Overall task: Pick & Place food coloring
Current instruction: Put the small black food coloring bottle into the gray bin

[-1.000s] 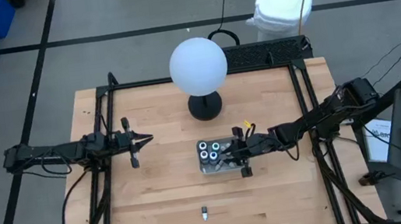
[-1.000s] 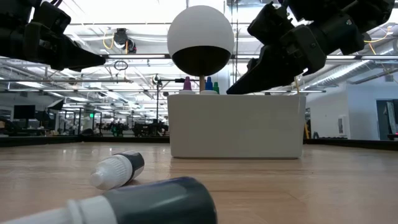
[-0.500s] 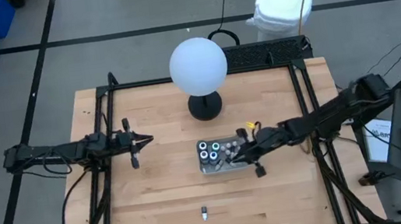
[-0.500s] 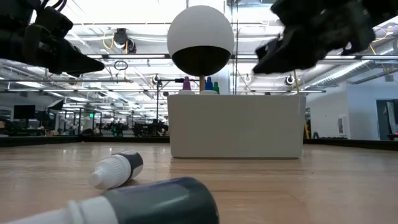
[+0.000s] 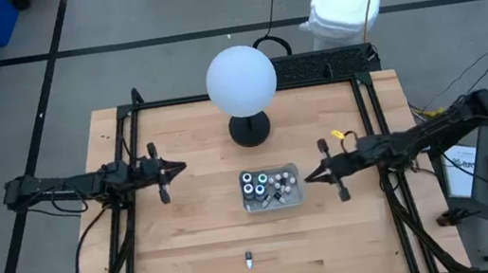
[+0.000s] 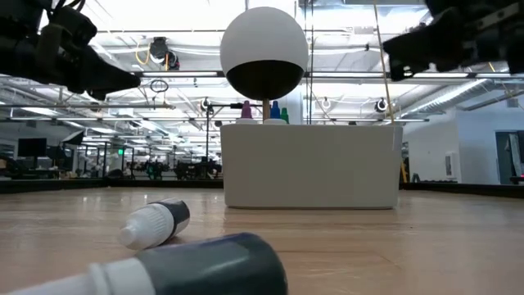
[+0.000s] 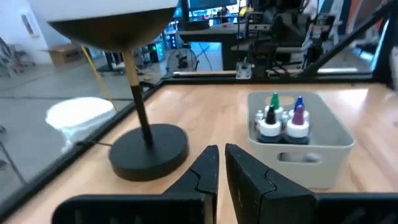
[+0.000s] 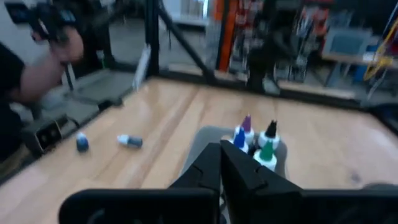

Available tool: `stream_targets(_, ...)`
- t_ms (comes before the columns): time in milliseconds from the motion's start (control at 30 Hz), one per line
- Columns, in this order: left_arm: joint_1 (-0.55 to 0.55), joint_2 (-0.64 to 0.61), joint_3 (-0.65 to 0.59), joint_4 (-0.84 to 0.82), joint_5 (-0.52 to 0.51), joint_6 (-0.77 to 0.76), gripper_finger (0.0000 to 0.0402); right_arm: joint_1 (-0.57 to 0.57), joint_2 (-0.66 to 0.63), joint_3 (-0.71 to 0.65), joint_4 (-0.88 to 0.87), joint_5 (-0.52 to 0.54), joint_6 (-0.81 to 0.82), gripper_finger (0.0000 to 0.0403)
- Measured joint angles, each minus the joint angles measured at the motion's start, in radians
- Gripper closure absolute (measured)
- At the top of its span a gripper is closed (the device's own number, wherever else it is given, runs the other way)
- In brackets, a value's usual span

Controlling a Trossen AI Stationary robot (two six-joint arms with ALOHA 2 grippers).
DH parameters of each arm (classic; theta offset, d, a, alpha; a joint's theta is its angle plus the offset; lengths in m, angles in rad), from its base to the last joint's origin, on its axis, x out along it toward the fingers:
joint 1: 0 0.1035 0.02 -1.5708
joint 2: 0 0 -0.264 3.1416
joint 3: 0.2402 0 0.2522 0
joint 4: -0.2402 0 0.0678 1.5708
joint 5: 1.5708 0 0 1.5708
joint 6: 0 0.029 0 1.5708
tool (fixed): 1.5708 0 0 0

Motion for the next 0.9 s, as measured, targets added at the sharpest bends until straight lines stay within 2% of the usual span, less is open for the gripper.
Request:
stream_targets(167, 0.000, 0.000, 0.000, 0.000, 0.005, -0.039, 0.0366, -0.031, -0.084, -0.145, 0.172, 0.003, 0.019, 0.0402)
stream_targets(400, 0.000, 0.000, 0.000, -0.006, 0.006, -0.123, 0.0366, -0.094, -0.229, -0.243, 0.201, 0.002, 0.019, 0.0402)
stream_targets(700, 0.000, 0.000, 0.000, -0.015, 0.006, -0.237, 0.0366, -0.125, -0.396, -0.257, 0.103, -0.036, -0.009, 0.0403)
stream_targets(900, 0.000, 0.000, 0.000, -0.016, 0.005, -0.245, 0.0366, -0.125, -0.458, -0.258, 0.060, -0.057, -0.015, 0.0403)
